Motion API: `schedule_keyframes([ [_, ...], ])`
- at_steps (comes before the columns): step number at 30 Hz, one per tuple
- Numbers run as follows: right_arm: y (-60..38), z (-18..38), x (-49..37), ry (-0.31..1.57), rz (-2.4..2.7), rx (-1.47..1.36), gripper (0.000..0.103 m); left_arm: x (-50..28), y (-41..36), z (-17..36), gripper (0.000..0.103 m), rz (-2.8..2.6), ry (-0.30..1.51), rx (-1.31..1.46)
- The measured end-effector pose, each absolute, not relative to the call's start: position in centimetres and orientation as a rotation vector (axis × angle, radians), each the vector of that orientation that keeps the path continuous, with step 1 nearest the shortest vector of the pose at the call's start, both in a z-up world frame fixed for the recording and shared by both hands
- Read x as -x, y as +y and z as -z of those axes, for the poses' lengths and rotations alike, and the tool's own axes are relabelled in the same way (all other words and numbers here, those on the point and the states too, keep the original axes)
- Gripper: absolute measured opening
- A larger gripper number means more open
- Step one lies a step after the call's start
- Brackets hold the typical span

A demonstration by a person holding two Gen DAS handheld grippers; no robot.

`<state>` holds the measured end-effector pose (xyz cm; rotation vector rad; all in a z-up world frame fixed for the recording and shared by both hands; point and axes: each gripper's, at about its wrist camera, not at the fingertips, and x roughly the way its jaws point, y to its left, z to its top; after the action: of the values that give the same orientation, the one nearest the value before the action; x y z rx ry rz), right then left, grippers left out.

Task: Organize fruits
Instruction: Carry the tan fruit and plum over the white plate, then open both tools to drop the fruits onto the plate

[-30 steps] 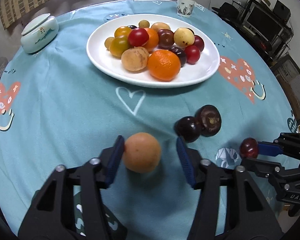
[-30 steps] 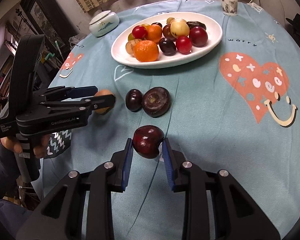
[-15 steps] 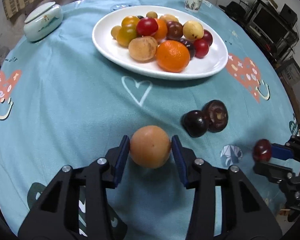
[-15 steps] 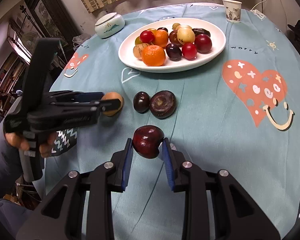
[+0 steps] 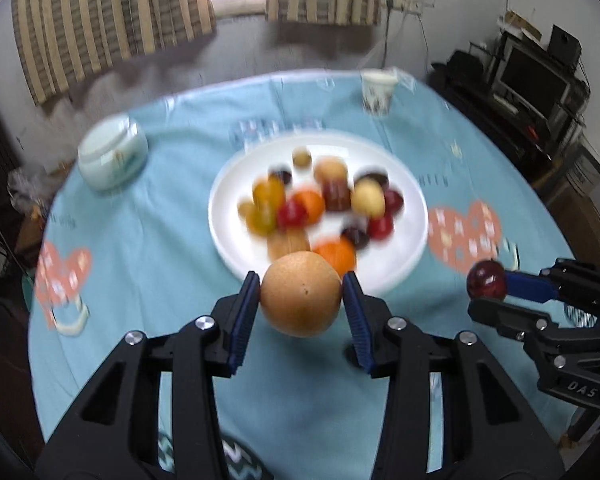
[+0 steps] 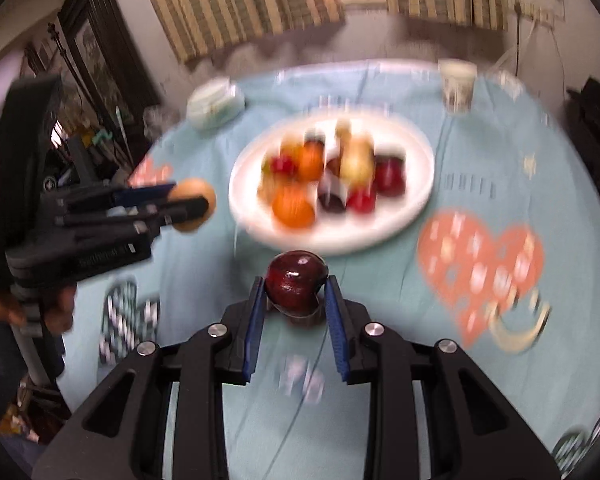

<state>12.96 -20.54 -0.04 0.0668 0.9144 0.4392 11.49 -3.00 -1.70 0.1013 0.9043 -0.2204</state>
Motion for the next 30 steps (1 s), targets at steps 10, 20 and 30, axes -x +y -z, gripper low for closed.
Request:
schedule_keyframes([
  [10, -20.5, -0.7, -23.5, 0.895, -0.420, -0.054, 0.030, -20.1, -5.6, 1.9, 0.043, 0.160, 0.922, -0.134],
  [20, -19.2, 3.5, -29.4, 1.018, -0.425, -0.064, 0.033, -23.4, -5.8, 6.0, 0.051, 0.150, 0.995, -0.149],
  [30, -21.0, -0.5, -27.8, 0.919, -0.420, -0.127, 0.060, -21.7, -3.3, 3.3, 0.059, 0.123, 0.940, -0.099],
])
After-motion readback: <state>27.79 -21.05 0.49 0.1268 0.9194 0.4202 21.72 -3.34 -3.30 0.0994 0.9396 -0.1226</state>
